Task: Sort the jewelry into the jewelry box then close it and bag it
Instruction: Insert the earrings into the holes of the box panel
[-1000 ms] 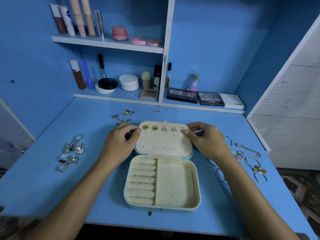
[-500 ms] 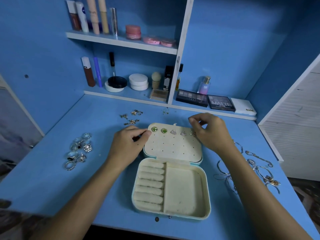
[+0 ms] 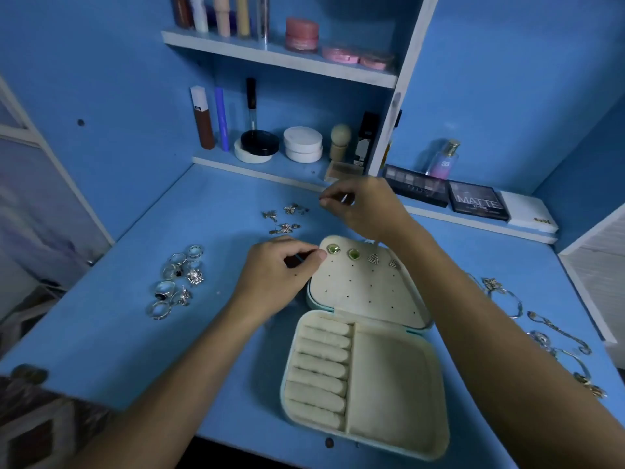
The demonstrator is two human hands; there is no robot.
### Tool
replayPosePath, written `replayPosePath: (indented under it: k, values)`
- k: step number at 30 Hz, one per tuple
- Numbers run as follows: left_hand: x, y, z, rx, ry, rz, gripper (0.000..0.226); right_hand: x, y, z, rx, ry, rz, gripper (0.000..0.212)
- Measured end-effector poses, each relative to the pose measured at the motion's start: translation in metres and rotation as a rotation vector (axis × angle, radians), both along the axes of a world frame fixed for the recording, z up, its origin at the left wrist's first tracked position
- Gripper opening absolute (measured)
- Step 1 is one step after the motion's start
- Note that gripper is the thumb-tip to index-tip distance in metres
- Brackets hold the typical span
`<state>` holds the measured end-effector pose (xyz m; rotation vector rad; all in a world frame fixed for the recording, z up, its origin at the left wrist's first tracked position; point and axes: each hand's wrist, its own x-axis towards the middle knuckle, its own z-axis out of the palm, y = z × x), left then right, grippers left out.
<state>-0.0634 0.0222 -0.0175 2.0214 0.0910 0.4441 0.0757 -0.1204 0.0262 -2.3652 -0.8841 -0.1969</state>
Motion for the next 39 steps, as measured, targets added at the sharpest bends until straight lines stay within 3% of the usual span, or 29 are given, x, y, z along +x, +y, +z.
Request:
replayPosePath:
  k: [6, 16, 32, 39]
  values:
    - [0.001, 0.0, -0.002, -0.001, 0.005, 0.001, 0.007, 0.016, 0.038, -0.003, -0.102, 0.069, 0.132, 0.007]
    - [0.002, 0.001, -0.004, -0.028, 0.003, -0.001, 0.005, 0.021, 0.069, 0.005, -0.265, 0.095, 0.18, 0.016]
    - [0.002, 0.001, -0.002, -0.025, 0.016, -0.003, 0.005, 0.017, 0.083, 0.0, -0.292, 0.098, 0.21, 0.01]
    - [0.001, 0.001, -0.001, -0.012, 0.009, -0.01, 0.006, 0.018, 0.078, 0.001, -0.293, 0.091, 0.189, 0.022]
